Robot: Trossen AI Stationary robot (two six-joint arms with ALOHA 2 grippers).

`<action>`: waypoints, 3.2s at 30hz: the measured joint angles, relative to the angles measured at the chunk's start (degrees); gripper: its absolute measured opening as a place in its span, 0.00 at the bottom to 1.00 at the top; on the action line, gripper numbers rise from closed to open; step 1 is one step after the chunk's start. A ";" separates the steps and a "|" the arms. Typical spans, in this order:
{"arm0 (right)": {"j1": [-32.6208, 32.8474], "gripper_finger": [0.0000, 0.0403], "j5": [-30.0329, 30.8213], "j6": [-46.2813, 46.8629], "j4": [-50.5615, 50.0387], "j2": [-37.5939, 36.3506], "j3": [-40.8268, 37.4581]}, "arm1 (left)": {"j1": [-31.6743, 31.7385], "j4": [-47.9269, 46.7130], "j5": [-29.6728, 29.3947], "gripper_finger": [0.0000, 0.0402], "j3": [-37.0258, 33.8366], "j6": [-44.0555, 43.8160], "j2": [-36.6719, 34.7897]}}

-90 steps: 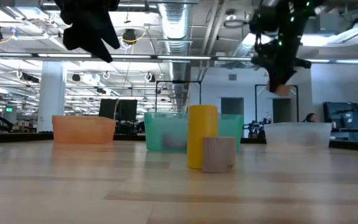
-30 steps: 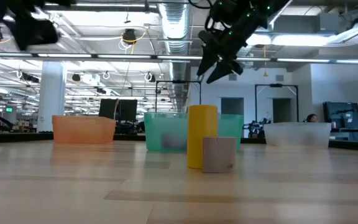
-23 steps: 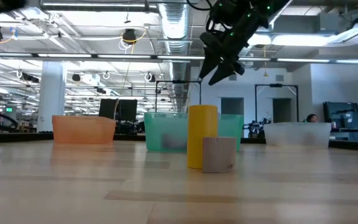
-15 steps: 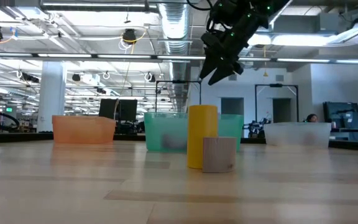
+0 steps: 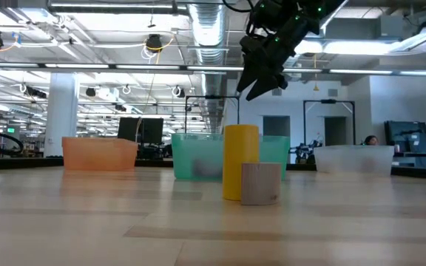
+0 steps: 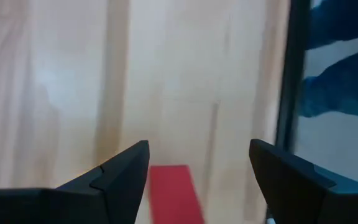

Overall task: Sort & place blocks by color
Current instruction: Put the red block into the blue bin

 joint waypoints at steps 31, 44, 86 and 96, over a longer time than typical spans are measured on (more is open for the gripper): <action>0.00 0.63 -0.02 0.47 0.10 -0.01 -0.04 | -2.63 -5.70 6.08 0.66 0.00 1.16 -0.02; -0.02 0.63 0.01 0.35 0.13 -0.02 -0.04 | -2.61 -8.54 5.01 0.57 0.02 6.73 -0.04; 16.95 0.63 -0.39 -2.17 -12.20 -0.81 -0.07 | 11.70 0.47 -4.92 0.36 4.67 16.65 -4.88; 36.48 0.63 12.99 24.15 -22.73 -3.06 -0.04 | 7.15 6.88 -9.39 0.72 4.63 10.05 6.44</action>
